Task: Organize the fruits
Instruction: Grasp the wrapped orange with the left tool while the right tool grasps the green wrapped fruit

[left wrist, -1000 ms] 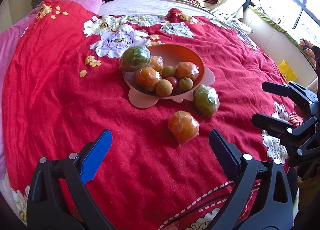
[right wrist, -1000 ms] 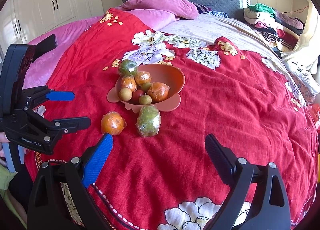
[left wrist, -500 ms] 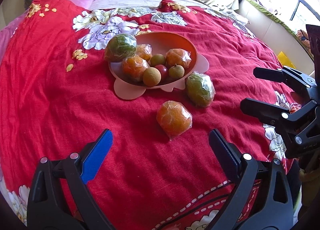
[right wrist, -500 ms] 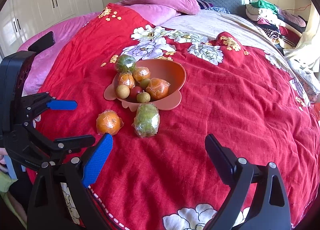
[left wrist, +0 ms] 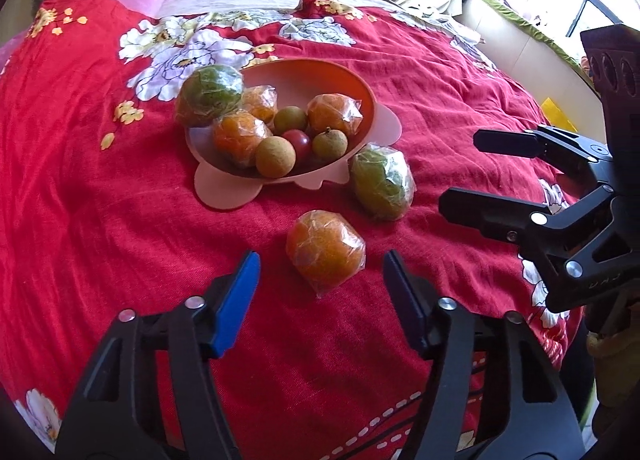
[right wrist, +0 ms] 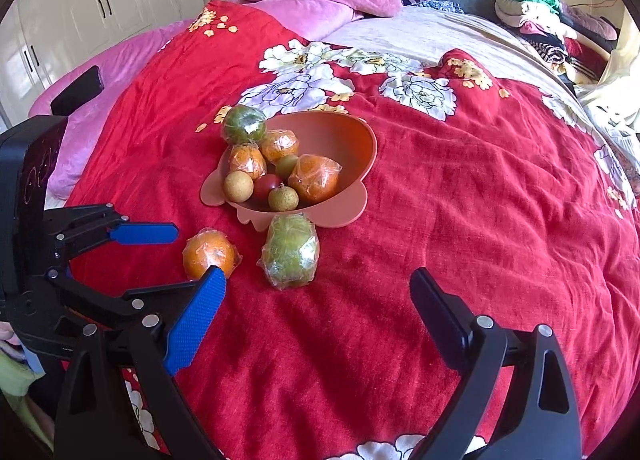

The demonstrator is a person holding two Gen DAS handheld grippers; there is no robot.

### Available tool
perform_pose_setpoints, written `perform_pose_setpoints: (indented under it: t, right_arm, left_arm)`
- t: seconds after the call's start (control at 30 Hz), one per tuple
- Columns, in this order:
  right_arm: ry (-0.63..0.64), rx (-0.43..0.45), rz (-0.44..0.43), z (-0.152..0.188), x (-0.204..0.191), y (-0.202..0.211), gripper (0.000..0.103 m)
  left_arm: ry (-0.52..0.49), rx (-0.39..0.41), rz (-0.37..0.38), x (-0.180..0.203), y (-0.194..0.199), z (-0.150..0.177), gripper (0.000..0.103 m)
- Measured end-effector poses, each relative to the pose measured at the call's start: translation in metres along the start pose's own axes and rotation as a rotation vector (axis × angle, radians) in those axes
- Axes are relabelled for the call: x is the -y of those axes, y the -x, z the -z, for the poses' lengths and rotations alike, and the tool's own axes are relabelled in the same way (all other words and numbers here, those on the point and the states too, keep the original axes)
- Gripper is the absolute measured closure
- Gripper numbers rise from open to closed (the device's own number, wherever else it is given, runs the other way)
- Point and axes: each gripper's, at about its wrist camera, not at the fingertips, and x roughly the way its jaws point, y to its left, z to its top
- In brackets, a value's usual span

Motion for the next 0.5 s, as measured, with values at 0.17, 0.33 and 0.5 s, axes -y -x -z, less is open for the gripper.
perform_pose_setpoints:
  t: [0.17,0.33,0.5]
  right_arm:
    - [-0.003,-0.005,0.002,0.0,0.003,-0.003,0.011]
    - [-0.003,-0.01,-0.002,-0.001,0.004,-0.008,0.011]
    - [-0.002,-0.019,-0.008,-0.002,0.003,-0.016,0.021]
  left_arm:
    - [-0.015,-0.006,0.016,0.003,-0.008,-0.002,0.062]
    - [-0.003,-0.013,0.021,-0.003,-0.014,-0.004,0.066]
    - [0.003,-0.015,0.03,-0.006,-0.017,-0.005,0.066]
